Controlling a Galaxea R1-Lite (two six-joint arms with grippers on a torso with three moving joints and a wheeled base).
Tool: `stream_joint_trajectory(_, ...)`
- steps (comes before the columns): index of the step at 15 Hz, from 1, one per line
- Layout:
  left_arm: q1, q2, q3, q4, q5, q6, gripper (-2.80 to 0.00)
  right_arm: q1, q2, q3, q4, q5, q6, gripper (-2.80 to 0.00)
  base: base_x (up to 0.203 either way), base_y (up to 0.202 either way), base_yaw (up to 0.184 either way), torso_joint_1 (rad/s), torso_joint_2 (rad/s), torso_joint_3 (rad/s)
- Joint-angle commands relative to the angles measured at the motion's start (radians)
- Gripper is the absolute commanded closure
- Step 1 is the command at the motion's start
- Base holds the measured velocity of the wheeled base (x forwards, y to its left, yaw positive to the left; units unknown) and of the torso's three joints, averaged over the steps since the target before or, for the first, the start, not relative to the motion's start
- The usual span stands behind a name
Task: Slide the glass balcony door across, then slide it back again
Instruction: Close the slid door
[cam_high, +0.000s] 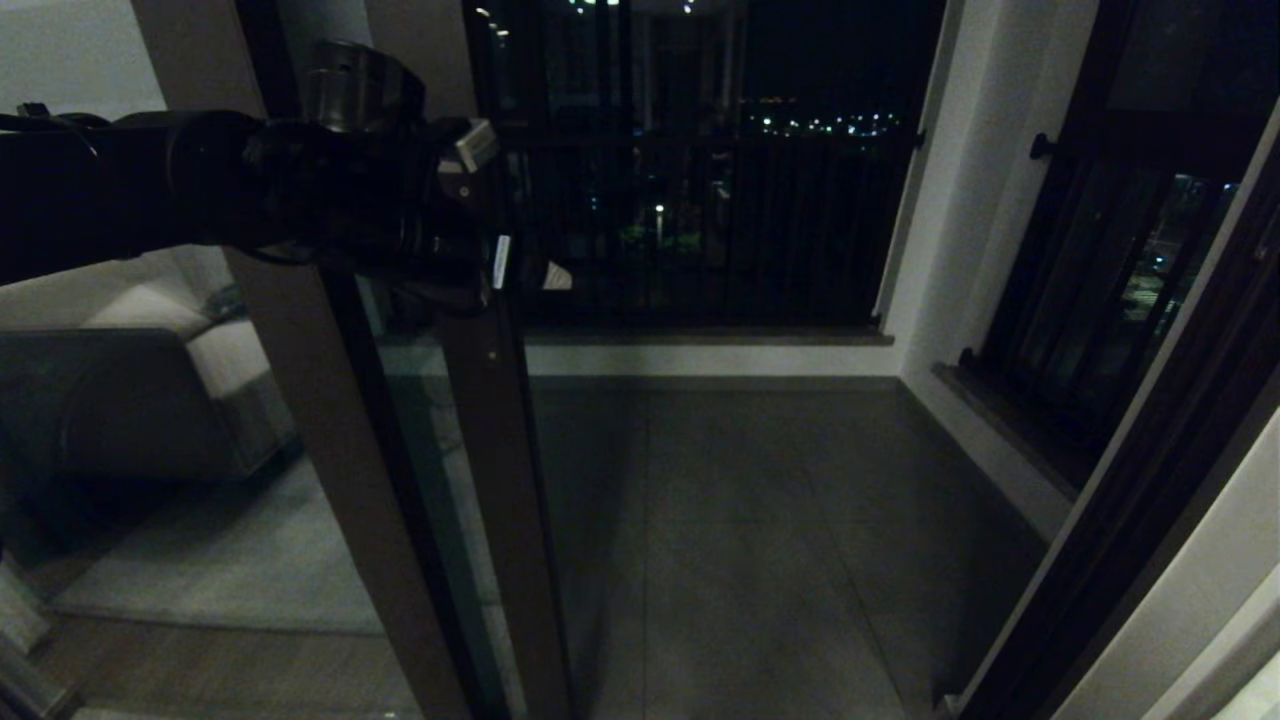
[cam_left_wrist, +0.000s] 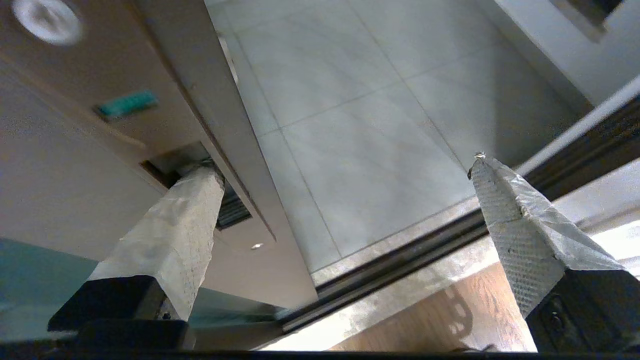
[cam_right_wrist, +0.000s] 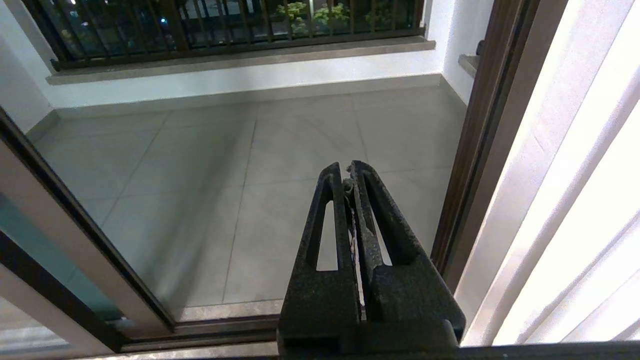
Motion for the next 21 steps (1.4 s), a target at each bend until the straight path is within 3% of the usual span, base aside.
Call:
stream_joint_trajectory(1, -0.019, 0.005, -0.002, 0.003, 0.004, 0.0, -2.8, 0.0, 0.001, 0.0, 0.0, -0.001, 0.0, 0.0, 0.0, 0.0, 0.0, 0.0, 0.0, 0.0)
stream_joint_trajectory(7, -0.05, 0.032, -0.005, -0.032, 0.047, 0.0, -2.8, 0.0, 0.001, 0.0, 0.0, 0.0, 0.0, 0.0, 0.0, 0.0, 0.0, 0.0, 0.0, 0.0)
stream_joint_trajectory(14, -0.058, 0.021, -0.003, -0.029, 0.049, 0.0, -2.8, 0.0, 0.001, 0.0, 0.0, -0.001, 0.0, 0.0, 0.0, 0.0, 0.0, 0.0, 0.0, 0.0)
stream_joint_trajectory(21, -0.118, 0.024, -0.003, -0.029, 0.053, 0.0, -2.8, 0.0, 0.001, 0.0, 0.0, -0.001, 0.0, 0.0, 0.0, 0.0, 0.0, 0.0, 0.0, 0.0)
